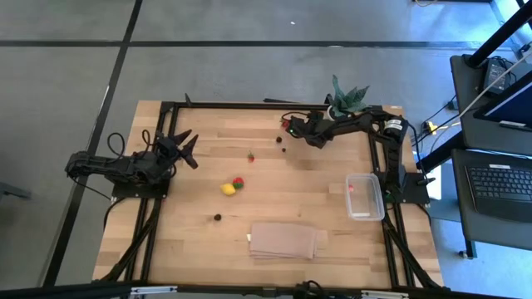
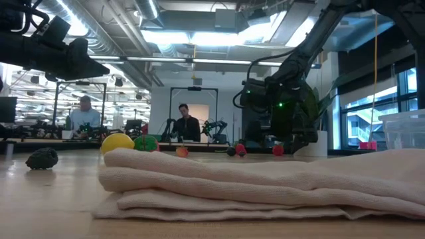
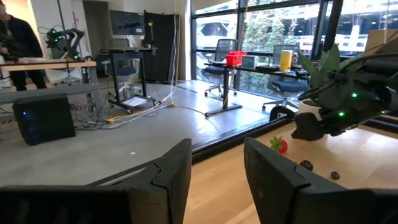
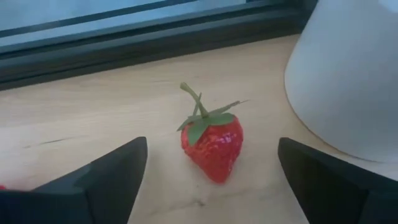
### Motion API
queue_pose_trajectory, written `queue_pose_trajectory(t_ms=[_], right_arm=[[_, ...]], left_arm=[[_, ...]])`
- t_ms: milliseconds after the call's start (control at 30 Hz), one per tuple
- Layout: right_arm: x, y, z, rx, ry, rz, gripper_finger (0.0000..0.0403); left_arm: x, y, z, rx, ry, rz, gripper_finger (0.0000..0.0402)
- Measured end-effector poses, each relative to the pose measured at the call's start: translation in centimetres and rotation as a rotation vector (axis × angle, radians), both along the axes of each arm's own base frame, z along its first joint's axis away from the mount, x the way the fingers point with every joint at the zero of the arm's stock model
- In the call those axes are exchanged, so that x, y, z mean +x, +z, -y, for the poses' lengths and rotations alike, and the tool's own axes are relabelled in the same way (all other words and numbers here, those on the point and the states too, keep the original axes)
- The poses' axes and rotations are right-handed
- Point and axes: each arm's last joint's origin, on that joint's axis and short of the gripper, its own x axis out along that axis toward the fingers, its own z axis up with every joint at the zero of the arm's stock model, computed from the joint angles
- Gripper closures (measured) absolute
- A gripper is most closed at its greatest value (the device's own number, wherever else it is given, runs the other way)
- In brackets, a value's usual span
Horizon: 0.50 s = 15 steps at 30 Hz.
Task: Pick and placing Produce into tupperware
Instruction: Put the top right red strawberry into the transparent bin
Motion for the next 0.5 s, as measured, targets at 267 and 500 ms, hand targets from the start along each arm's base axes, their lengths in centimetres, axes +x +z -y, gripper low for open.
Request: queue_pose_trajectory(t_ms=[267, 500], right_arm=[[-0.4, 0.2, 1.1, 0.072, -0.003, 0.057, 0.0049], [-0.1, 0.4, 1.3, 0.081, 0.035, 0.039, 0.0050]], left_arm=[[0.0, 0.0, 0.0, 0.000, -0.001, 0.000, 0.0262], [0.0, 0.0, 0.0, 0.000, -0.001, 0.000, 0.0262]])
